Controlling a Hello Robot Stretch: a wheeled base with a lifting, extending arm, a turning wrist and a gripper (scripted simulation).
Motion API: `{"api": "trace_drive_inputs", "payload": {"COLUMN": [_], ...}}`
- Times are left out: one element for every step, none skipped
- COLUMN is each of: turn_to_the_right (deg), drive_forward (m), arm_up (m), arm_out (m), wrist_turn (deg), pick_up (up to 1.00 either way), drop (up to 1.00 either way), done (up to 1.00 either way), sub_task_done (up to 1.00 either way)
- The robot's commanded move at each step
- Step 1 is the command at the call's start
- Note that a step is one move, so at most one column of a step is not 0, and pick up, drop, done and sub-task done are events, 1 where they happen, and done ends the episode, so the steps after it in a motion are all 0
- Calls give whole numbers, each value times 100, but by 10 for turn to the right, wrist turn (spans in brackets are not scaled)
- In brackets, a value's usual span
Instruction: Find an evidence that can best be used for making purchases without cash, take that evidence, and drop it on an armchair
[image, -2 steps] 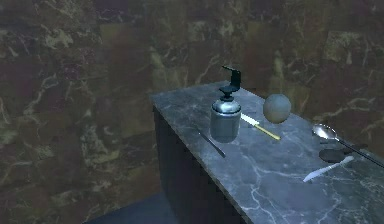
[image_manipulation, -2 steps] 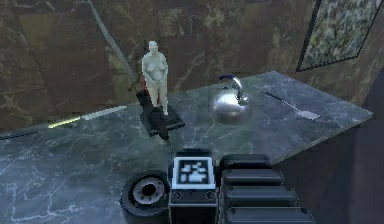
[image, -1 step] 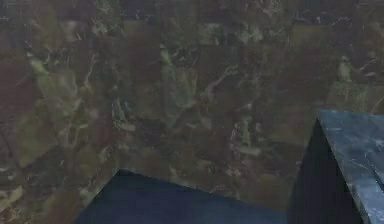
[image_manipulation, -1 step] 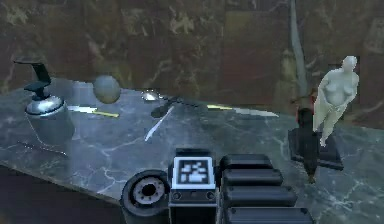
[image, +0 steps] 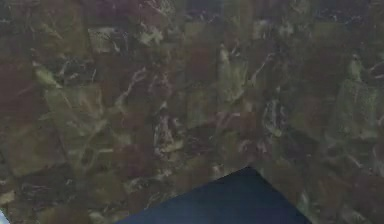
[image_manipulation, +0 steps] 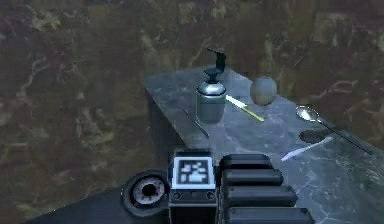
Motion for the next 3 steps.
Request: {"api": "trace_drive_inputs", "payload": {"turn_to_the_right": [-270,0,-450], "drive_forward": [0,25,0], "arm_up": [0,0,0], "arm_out": [0,0,0], "wrist_turn": [0,0,0], "pick_up": [0,0,0], "drop": [0,0,0], "done": [0,0,0], "sub_task_done": [0,0,0]}}
